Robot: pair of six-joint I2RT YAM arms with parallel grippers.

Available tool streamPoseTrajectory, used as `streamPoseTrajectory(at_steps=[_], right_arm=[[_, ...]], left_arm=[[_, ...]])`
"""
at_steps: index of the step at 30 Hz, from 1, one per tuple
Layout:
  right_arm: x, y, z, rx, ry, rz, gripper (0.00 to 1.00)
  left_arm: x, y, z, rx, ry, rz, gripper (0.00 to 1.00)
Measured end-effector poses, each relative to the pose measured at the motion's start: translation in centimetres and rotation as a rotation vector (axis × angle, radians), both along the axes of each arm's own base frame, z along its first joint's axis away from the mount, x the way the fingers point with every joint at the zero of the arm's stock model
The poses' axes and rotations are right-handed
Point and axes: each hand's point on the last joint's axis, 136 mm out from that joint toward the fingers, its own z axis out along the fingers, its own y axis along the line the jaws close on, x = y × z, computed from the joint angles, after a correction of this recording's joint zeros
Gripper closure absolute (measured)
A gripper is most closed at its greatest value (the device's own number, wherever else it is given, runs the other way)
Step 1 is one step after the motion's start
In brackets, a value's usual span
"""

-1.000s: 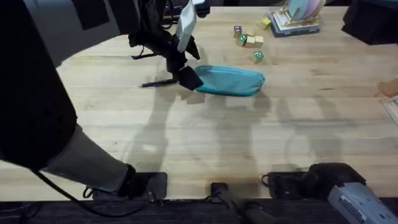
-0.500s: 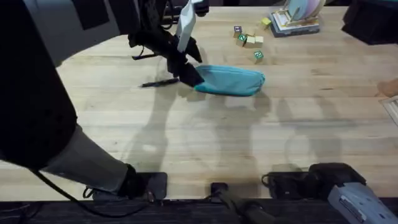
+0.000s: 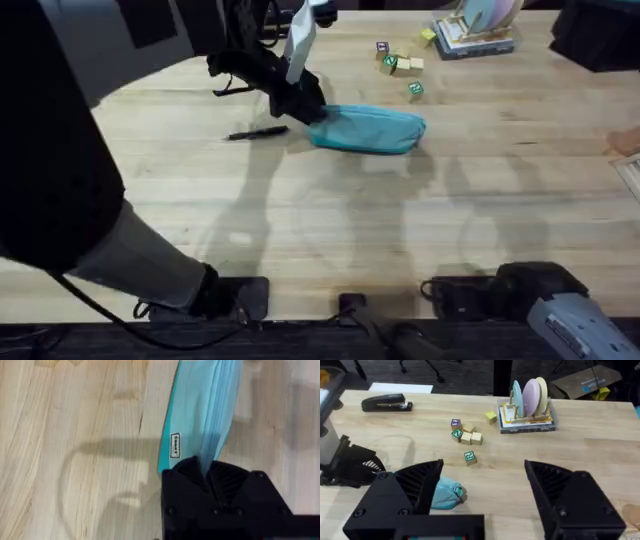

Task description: Unzip the bag, pick up the pens from the table one at a time and place them inside, then zip the bag closed.

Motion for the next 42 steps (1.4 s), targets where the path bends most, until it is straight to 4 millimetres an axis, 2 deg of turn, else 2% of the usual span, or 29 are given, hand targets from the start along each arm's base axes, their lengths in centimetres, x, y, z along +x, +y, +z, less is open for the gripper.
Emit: streamPoseTrajectory(at_steps=[6,7,10,17,21,28,33,42], right_arm=[[-0.4,0.0,-0.9,0.027,0.044,-0.012,0.003],[-0.9,0.0,-2.0,0.034,0.092,-0.016,0.003],[-1.3,0.0,-3.2,0.034,0.148,-0.018,0.003],[-0.8,0.1,-7.6,-0.044,0.358,0.038,0.005],[0.2,1.2,-9.8,-0.078,0.451,0.147,0.005],[1.6,3.6,-12.4,-0.063,0.549,0.331,0.005],[2.3,4.3,-13.9,-0.032,0.601,0.391,0.006],[3.1,3.0,-15.3,-0.003,0.646,0.383,0.006]], left_arm=[[0.0,0.0,0.0,0.0,0.0,0.0,0.956],[0.0,0.0,0.0,0.0,-0.001,0.0,0.956],[0.1,0.0,0.0,-0.001,-0.005,0.0,0.956],[0.1,0.0,0.0,-0.002,-0.007,0.0,0.956],[0.2,0.0,0.1,-0.002,-0.008,0.0,0.958],[0.2,0.0,0.0,-0.002,-0.008,0.0,0.958],[0.2,0.0,0.0,-0.002,-0.008,0.0,0.958],[0.1,0.0,0.0,-0.002,-0.007,0.0,0.958]])
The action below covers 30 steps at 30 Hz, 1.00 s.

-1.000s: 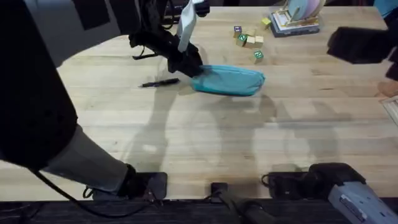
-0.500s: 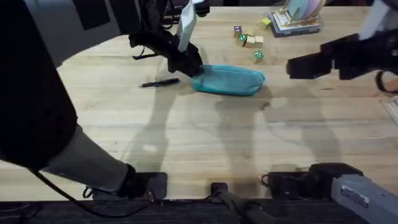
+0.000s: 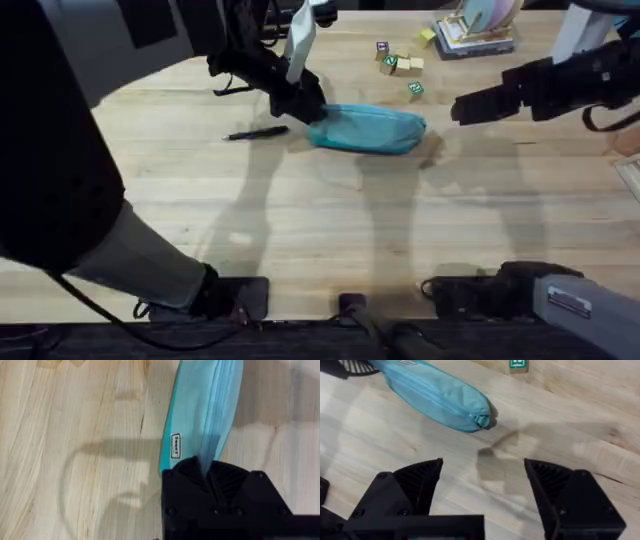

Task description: Unzip the bag, pick up the pens from the table one at a time and place them inside, then zip the bag closed.

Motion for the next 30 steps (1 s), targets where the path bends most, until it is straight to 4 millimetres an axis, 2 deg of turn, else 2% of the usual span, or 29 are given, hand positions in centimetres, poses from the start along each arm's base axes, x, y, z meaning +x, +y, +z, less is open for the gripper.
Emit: streamPoseTrajectory(at_steps=[10,14,22,25,30], right_arm=[[-0.3,-0.1,-0.3,0.005,0.024,-0.004,0.004],[0.3,-0.2,-0.3,0.002,0.008,0.0,0.004],[1.5,-0.3,-3.5,0.002,0.106,0.026,0.004],[2.6,-0.4,-4.2,-0.009,0.091,0.05,0.004],[3.1,-0.4,-5.0,-0.051,0.071,0.157,0.004]], left_arm=[[-0.1,0.0,0.0,0.002,0.007,0.0,0.958],[-0.1,0.0,0.0,0.002,0.007,0.0,0.958],[-0.1,0.0,0.0,0.001,0.007,0.0,0.958],[-0.1,0.0,0.0,0.002,0.007,0.0,0.958],[-0.1,0.0,0.0,0.001,0.007,0.0,0.958]])
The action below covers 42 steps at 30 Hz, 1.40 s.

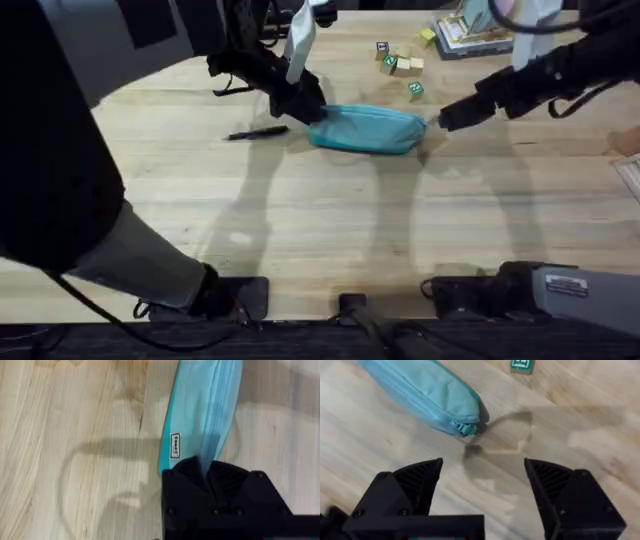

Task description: Unzip the bag, pick up the pens from the table one at a time and place them inside, then zip the bag closed.

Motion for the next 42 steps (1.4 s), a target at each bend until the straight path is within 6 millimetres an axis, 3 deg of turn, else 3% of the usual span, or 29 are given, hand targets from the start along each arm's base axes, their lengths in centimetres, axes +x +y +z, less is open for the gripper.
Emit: streamPoseTrajectory(at_steps=[11,22,25,32,35,39,42], right_arm=[[0.3,2.5,-1.0,0.107,-0.036,0.235,0.004],[1.0,3.7,-4.9,0.204,0.055,0.291,0.006],[1.0,3.8,-5.5,0.219,0.076,0.29,0.048],[1.3,3.9,-5.9,0.228,0.072,0.294,0.281],[1.5,4.0,-5.9,0.228,0.063,0.299,0.487],[1.5,4.2,-5.8,0.241,0.058,0.303,0.925],[1.5,4.2,-5.7,0.244,0.055,0.307,0.963]], left_arm=[[0.0,0.0,0.0,0.0,0.0,0.0,0.958],[0.0,0.0,0.0,0.0,0.0,0.0,0.959],[0.0,0.0,0.0,0.0,0.0,0.0,0.959],[0.0,0.0,0.0,0.0,0.0,0.0,0.959],[0.0,0.0,0.0,0.0,0.0,0.0,0.959],[0.0,0.0,0.0,-0.001,0.0,-0.001,0.959],[0.0,0.0,0.0,-0.001,0.0,-0.001,0.959]])
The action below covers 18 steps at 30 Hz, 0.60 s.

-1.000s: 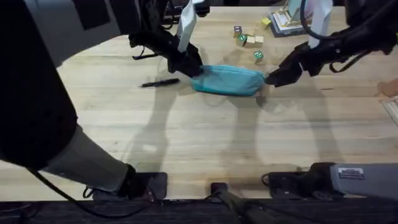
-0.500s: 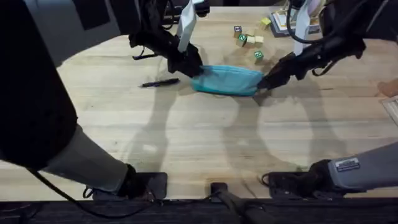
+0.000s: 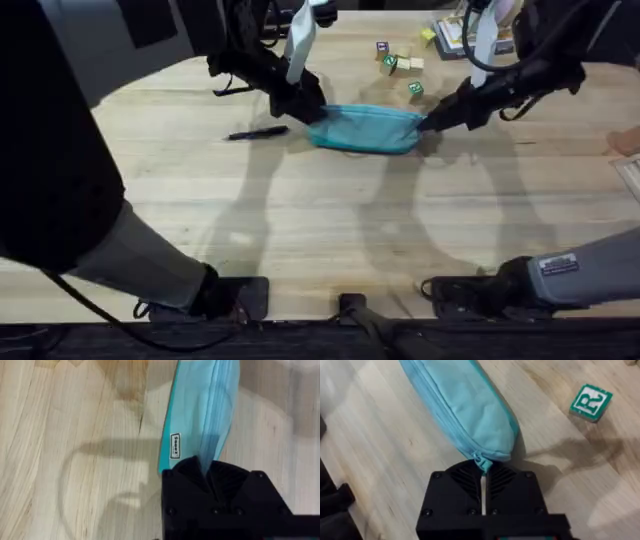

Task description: Unzip the bag, pick up the pens from the table one at a time and place them inside, then zip the bag closed.

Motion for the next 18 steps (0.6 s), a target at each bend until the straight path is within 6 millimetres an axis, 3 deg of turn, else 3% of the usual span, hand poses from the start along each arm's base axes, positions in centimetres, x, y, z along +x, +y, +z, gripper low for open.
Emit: streamPoseTrajectory(at_steps=[11,18], right_arm=[[0.0,0.0,0.3,-0.002,-0.01,0.0,0.972],[-0.3,-0.8,3.7,-0.077,-0.129,-0.005,0.971]], left_arm=[[0.0,0.0,0.0,0.0,0.0,0.0,0.959],[-0.2,-0.4,0.2,-0.016,0.004,-0.01,0.959]])
